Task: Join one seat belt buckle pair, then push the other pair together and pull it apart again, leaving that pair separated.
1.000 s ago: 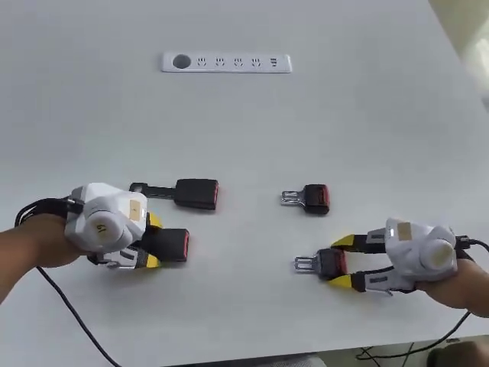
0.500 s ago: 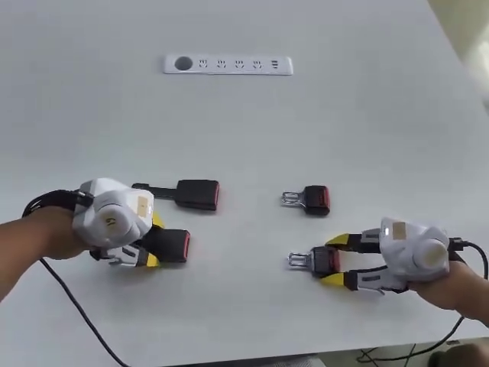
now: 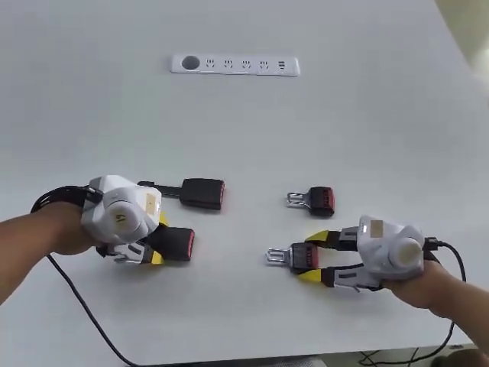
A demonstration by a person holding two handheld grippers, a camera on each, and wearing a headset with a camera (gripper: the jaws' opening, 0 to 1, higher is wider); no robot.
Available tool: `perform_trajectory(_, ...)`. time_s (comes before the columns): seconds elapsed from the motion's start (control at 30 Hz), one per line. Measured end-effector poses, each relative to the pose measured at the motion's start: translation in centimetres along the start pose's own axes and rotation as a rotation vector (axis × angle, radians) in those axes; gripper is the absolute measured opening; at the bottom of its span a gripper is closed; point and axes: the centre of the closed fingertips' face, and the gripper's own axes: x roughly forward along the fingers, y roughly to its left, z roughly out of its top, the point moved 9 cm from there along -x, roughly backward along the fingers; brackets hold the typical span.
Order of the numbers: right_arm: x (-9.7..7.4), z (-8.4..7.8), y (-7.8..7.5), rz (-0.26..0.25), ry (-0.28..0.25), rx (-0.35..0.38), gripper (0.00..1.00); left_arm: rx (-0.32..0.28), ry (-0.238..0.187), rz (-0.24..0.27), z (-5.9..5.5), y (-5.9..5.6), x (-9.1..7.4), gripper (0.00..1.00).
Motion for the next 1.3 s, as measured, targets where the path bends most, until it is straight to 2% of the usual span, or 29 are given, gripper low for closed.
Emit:
perform_trajectory(0.47, 3.3, 2.4, 1.2, 0.012, -0.058, -0.014, 0.36, -0.004, -0.005, 0.000, -0.1, 0.0, 0.0, 0.35)
perform_trajectory(0.63, 4.2, 3.3, 1.2, 0.029, -0.066, -0.016, 0.36, -0.006, -0.005, 0.001, -0.1, 0.1, 0.1, 0.35)
perform_trajectory(0.83, 5.8, 4.7, 1.3, 0.021, -0.093, -0.013, 0.36, -0.015, -0.008, 0.003, -0.3, 0.1, 0.1, 0.35)
perform_trajectory(1.07, 7.5, 6.4, 1.7, 0.009, -0.105, -0.017, 0.36, -0.024, -0.009, 0.009, -0.4, 0.2, 0.2, 0.35)
perform_trajectory(1.3, 8.7, 7.3, 1.9, 0.013, -0.103, -0.028, 0.36, -0.021, -0.005, 0.010, -0.5, 0.3, 0.3, 0.35)
